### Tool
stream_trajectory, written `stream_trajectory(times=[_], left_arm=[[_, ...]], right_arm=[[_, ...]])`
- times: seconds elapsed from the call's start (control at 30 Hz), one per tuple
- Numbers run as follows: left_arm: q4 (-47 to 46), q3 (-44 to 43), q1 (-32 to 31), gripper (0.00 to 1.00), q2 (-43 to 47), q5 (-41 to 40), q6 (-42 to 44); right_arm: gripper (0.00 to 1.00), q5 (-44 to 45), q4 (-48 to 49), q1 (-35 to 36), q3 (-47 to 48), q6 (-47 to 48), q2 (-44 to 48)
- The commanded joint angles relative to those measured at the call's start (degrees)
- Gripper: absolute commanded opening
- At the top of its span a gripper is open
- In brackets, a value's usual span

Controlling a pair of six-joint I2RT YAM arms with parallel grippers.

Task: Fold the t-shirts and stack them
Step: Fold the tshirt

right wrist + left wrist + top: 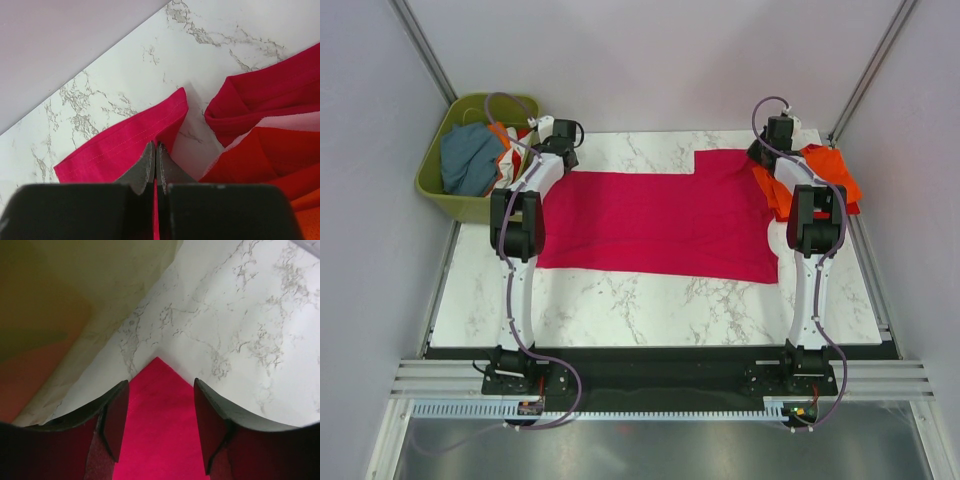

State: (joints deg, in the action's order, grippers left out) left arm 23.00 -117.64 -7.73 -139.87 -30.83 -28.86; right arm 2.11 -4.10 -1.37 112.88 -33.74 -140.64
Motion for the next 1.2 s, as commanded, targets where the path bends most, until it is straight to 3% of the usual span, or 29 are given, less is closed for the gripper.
stream_trajectory(times=[0.0,0.47,0.7,0.9,1.07,1.17], left_arm=[[1.2,-3.5,1.6,0.61,-0.8,-0.2,3.6],[3.8,-8.8,1.8,0.56,-3.8,5.3,5.4],[-1.9,-7.7,-0.4,0.63,-3.6,2.0,15.7],[-4.0,-6.5,-1.9,0.63,-5.1,-0.5,28.8],[-3.0,-4.4,-1.1,0.61,-3.6,2.8,27.2],[1.6,-7.2,-0.4,0.65,-4.4,6.3,26.4]], right_arm=[[0.00,-1.1,2.4,0.0,-0.5,-0.8,3.2],[0.00,-2.0,3.7,-0.6,-2.8,-1.6,4.2],[0.00,-4.0,5.4,-0.8,-3.2,-2.7,4.1],[0.00,-4.6,5.6,-1.1,-3.6,-3.2,4.4],[0.00,-5.2,5.9,-1.3,-4.0,-3.4,4.4],[0.00,-5.3,6.0,-1.4,-4.2,-3.7,4.8]])
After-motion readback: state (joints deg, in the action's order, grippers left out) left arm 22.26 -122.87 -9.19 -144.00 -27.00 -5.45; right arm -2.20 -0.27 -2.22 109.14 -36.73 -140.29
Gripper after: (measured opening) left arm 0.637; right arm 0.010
